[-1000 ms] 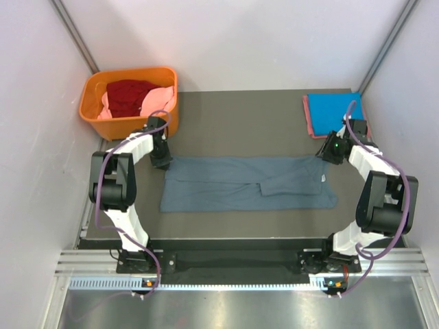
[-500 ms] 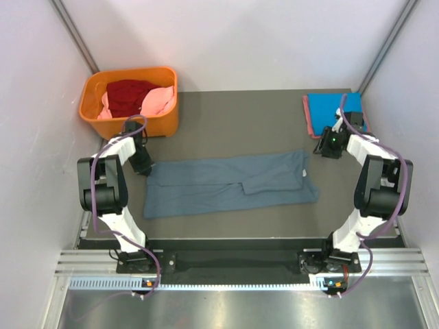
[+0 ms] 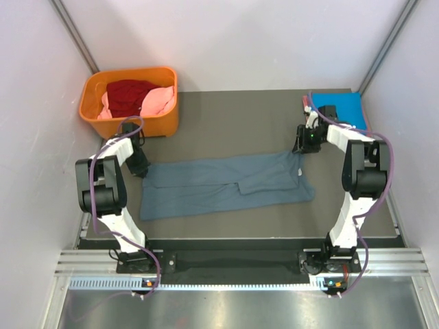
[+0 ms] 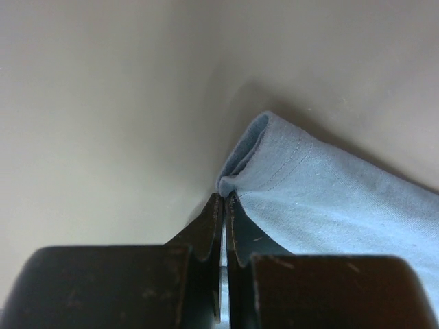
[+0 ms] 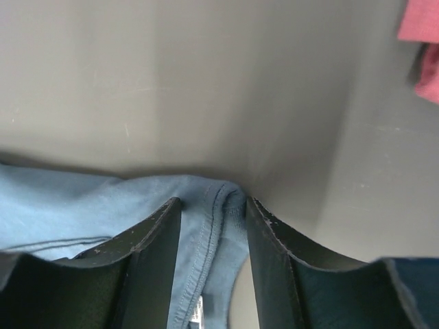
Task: Fold and stack the t-shirts
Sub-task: Fold the tshirt
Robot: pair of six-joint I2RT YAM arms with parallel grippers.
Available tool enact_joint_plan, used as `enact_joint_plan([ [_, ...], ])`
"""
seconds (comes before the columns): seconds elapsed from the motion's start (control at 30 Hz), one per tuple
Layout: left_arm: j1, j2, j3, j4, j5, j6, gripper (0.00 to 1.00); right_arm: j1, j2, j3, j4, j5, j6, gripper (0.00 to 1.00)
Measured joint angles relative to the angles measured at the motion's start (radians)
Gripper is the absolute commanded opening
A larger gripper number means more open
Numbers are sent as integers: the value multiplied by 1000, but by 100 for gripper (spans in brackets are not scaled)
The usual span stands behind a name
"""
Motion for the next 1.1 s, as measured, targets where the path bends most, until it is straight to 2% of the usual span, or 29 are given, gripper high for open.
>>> enact_joint_plan([
  [0.23, 11, 0, 0, 0, 5, 0, 0, 7, 20, 33, -30, 4, -45, 38],
  [0.33, 14, 0, 0, 0, 5, 0, 0, 6, 22, 35, -32, 3, -61, 32],
  [0.43, 16, 0, 0, 0, 11, 1, 0, 6, 26, 35, -31, -9, -72, 21],
  [0.57, 24, 0, -1, 1, 30, 3, 0, 11, 38, 42, -26, -27, -81, 2],
  [0.7, 26, 0, -2, 0, 29, 0, 1, 24, 63, 79, -32, -27, -79, 0],
  [0.73, 26, 0, -2, 0, 28, -2, 6, 28, 73, 92, -32, -27, -78, 0],
  [0.77, 26, 0, -2, 0, 27, -4, 19, 32, 82, 106, -33, -27, -74, 0],
  [0.8, 26, 0, -2, 0, 28, -4, 27, 37, 92, 121, -32, -27, -71, 0],
  [0.87, 27, -8, -8, 0, 18, -10, 34, 48, 115, 156, -31, -26, -64, 0],
  [1.1, 34, -71, 21, -58, -80, -30, 39, 104, 238, 341, -16, -6, -32, 0],
])
